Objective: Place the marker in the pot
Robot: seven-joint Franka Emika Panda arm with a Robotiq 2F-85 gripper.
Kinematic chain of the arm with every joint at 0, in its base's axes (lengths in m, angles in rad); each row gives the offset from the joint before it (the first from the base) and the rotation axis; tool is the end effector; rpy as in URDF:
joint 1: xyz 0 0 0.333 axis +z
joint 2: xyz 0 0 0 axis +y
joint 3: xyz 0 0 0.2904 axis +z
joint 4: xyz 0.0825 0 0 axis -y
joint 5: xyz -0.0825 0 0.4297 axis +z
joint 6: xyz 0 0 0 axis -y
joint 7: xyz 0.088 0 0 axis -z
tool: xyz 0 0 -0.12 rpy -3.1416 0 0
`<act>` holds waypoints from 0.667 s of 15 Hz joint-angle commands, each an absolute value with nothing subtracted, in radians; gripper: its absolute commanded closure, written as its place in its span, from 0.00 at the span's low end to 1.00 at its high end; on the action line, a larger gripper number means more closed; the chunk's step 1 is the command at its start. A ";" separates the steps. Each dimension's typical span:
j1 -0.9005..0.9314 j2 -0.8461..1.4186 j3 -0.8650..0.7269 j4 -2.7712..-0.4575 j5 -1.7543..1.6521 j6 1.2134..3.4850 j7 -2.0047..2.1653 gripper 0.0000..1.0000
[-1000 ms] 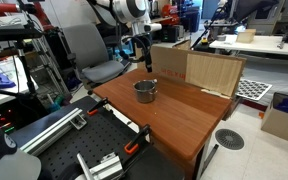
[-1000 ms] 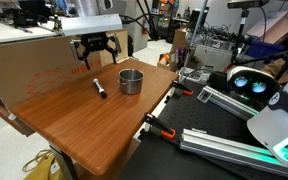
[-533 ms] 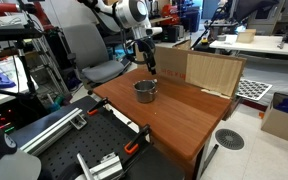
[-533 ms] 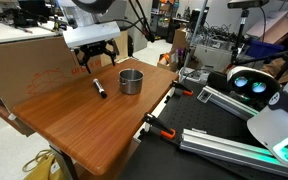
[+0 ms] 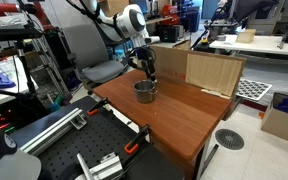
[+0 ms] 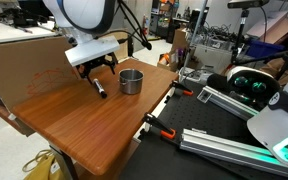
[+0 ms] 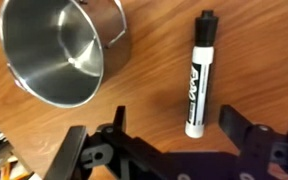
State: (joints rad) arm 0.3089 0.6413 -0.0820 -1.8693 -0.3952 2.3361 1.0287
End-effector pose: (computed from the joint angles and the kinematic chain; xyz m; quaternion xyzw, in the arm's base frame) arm 0.6146 0.1299 0.0876 0.9550 -0.2381 0.0200 0.1757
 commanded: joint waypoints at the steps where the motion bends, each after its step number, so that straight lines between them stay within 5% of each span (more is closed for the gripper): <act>1: 0.338 0.693 -0.102 -1.828 -0.418 2.339 1.002 0.00; 6: 0.349 0.750 -0.104 -1.796 -0.407 2.343 0.988 0.00; 7: 0.346 0.760 -0.103 -1.790 -0.404 2.344 0.980 0.25; 10: 0.343 0.779 -0.100 -1.786 -0.394 2.346 0.964 0.42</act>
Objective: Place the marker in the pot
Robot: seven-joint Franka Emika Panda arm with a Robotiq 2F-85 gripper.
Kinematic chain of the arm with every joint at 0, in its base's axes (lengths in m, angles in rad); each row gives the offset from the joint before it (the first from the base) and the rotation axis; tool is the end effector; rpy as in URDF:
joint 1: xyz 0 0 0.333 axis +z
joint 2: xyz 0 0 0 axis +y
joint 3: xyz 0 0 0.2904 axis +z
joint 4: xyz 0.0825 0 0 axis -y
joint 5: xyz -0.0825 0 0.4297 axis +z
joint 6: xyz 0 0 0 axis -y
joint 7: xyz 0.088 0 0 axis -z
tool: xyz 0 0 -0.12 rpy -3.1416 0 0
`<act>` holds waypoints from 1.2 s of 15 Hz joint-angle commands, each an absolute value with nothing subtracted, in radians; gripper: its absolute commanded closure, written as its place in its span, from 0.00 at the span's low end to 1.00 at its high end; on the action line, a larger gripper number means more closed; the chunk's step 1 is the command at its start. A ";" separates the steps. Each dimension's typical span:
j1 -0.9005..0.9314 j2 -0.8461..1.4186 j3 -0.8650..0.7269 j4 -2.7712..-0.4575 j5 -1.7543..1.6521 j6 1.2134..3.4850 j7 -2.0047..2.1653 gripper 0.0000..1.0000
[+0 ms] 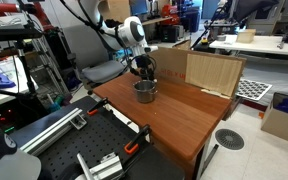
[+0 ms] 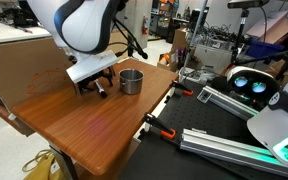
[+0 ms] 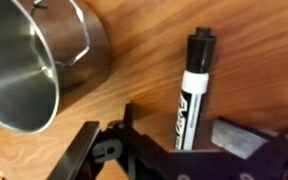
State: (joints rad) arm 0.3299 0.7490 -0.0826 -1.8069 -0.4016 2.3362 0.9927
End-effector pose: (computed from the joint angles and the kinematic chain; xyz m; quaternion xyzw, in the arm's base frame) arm 0.6108 0.1413 0.0439 0.9604 -0.2030 0.0021 0.1908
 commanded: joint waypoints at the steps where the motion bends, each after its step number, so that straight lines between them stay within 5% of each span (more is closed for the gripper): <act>1: 0.342 0.778 -0.102 -1.783 -0.394 2.343 0.958 0.50; 4: 0.340 0.774 -0.103 -1.790 -0.392 2.345 0.953 0.61; 9: 0.330 0.754 -0.097 -1.808 -0.382 2.369 0.950 0.98; 18: 0.326 0.699 -0.080 -1.853 -0.347 2.469 0.940 0.99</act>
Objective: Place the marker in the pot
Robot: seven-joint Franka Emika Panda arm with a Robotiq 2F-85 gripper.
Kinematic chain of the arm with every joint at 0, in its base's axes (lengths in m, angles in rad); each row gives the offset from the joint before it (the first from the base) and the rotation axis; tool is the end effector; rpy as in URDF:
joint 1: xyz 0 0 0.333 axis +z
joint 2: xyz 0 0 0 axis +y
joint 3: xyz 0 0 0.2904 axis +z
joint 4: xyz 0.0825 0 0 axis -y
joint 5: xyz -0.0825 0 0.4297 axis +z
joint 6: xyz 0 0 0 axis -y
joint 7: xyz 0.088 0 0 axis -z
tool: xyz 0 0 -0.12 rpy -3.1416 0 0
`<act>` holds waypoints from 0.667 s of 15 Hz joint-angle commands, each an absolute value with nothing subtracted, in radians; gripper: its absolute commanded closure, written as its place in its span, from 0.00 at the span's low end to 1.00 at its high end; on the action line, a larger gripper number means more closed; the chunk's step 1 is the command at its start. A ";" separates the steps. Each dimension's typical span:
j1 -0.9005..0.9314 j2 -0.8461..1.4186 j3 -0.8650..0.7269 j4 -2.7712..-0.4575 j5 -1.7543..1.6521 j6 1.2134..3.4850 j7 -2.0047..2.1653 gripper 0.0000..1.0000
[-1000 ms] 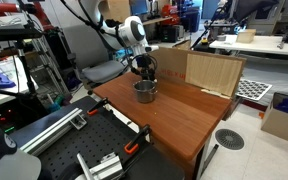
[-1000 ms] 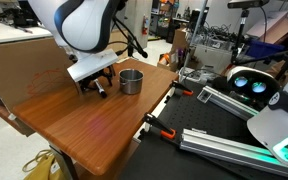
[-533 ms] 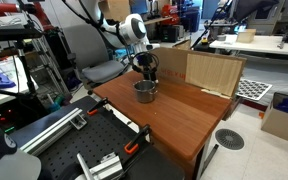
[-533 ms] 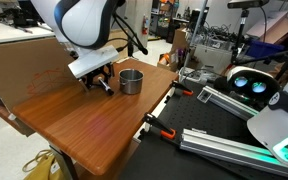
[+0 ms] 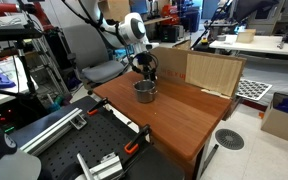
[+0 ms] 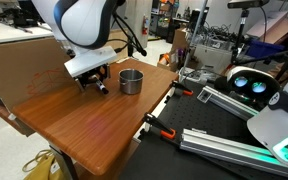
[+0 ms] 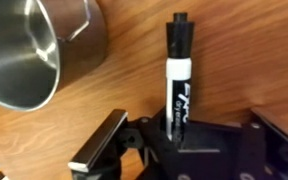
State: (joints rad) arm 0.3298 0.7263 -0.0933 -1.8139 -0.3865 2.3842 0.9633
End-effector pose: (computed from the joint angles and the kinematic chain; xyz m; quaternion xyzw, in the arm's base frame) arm 0.6205 0.1402 0.0586 0.9652 -0.1977 0.0212 0.1696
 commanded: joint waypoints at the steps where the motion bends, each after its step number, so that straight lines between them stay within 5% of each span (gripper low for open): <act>1: 0.329 0.693 -0.078 -1.857 -0.341 2.491 0.940 0.99; 10: 0.358 0.540 -0.061 -1.960 -0.272 2.585 0.928 0.99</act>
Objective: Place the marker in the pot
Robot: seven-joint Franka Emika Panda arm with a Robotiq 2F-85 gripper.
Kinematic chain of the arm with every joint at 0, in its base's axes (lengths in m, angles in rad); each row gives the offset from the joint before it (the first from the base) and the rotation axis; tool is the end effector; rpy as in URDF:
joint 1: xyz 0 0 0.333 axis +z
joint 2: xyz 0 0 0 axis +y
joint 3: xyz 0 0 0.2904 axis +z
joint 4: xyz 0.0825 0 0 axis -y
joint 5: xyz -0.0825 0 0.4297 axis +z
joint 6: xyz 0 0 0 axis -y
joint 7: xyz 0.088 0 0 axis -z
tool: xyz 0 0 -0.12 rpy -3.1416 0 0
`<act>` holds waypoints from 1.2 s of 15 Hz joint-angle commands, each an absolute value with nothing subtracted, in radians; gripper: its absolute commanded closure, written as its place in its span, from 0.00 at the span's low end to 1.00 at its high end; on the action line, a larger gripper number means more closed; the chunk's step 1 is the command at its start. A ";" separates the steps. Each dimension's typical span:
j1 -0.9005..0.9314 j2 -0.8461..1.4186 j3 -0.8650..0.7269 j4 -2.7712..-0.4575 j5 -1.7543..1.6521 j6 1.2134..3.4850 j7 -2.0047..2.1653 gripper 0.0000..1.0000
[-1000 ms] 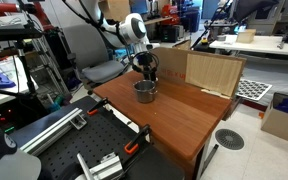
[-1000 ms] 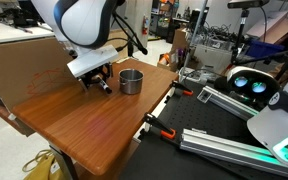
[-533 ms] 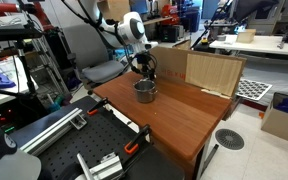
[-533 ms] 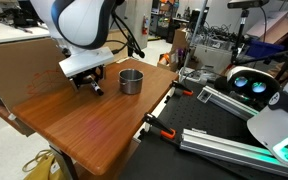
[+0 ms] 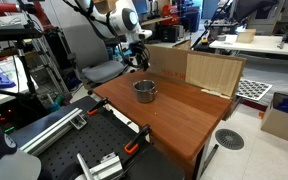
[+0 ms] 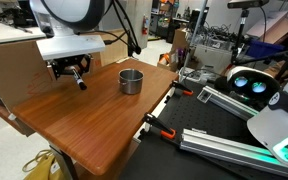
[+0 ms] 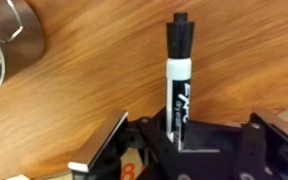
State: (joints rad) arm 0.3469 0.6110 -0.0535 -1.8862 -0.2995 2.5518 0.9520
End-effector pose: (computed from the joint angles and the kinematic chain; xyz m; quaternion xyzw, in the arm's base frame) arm 0.6243 0.1902 0.1149 0.9744 -0.1990 0.0802 0.0672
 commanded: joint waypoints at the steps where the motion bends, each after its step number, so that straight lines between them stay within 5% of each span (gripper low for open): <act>1: 0.357 0.519 -0.058 -1.974 -0.269 2.581 0.927 0.99; 18: 0.250 0.133 -0.107 -2.345 -0.472 2.630 1.078 0.99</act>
